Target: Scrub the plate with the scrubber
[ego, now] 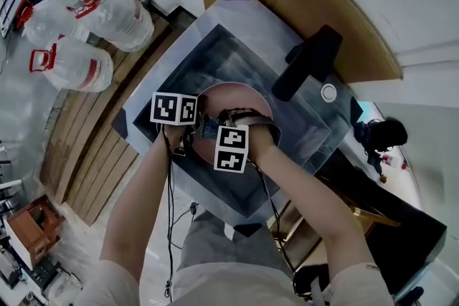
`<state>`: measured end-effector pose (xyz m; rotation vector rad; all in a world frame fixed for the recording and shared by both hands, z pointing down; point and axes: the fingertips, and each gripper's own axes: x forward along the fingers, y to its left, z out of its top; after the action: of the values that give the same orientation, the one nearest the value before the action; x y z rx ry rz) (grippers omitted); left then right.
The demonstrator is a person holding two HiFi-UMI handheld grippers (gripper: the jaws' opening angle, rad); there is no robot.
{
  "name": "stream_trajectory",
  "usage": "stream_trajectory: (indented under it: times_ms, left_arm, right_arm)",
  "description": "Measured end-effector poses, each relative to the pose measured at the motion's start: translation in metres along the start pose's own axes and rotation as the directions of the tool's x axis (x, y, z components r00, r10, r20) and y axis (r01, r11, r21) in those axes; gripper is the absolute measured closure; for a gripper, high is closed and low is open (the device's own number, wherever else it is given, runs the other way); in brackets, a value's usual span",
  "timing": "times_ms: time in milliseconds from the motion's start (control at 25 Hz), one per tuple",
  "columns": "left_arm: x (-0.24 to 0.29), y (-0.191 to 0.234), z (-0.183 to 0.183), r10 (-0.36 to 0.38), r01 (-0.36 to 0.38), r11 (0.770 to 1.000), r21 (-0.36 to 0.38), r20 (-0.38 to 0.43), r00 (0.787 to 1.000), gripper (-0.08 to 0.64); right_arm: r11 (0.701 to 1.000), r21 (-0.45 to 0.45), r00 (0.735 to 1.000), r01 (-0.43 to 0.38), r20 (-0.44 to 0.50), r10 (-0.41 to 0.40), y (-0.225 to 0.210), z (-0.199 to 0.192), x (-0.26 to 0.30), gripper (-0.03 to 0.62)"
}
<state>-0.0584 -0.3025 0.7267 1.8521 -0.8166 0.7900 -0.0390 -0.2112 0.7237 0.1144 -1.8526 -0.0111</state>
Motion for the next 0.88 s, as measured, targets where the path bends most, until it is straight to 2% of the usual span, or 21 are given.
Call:
stream_trajectory:
  times_ms: [200,280,360,440,560,680,880]
  left_arm:
    - [0.001,-0.001,0.001,0.004,-0.004,1.000,0.009,0.001,1.000,0.485]
    - [0.000,-0.001,0.000,0.005,-0.005,1.000,0.010,0.000,1.000,0.485]
    - [-0.001,-0.001,0.000,0.008,-0.008,1.000,0.012,0.000,1.000,0.485]
    - [-0.001,-0.001,0.000,0.011,-0.011,1.000,0.016,0.000,1.000,0.485]
    - [0.000,-0.001,0.000,0.011,-0.011,1.000,0.016,0.000,1.000,0.485]
    - [-0.001,0.000,0.001,0.015,-0.015,1.000,0.018,0.006,1.000,0.485]
    - [0.000,-0.002,0.000,0.019,-0.019,1.000,0.020,0.008,1.000,0.485]
  right_arm:
    - [0.991,0.087,0.993,0.102,-0.075,-0.095,-0.057,-0.034,-0.004,0.483]
    - [0.976,0.120,0.977,0.179,-0.140,-0.162,-0.075,-0.058,-0.010,0.485]
    - [0.963,0.161,0.962,0.216,-0.205,-0.182,-0.080,-0.081,-0.017,0.488]
    - [0.962,0.185,0.955,0.203,-0.253,-0.153,-0.069,-0.098,-0.024,0.489]
    - [0.974,0.188,0.960,0.123,-0.272,-0.068,-0.030,-0.106,-0.030,0.489]
    - [0.981,0.191,0.978,0.037,-0.209,0.004,0.013,-0.089,-0.032,0.489]
    - [0.992,0.126,0.997,0.019,-0.072,-0.009,0.056,-0.035,-0.019,0.488]
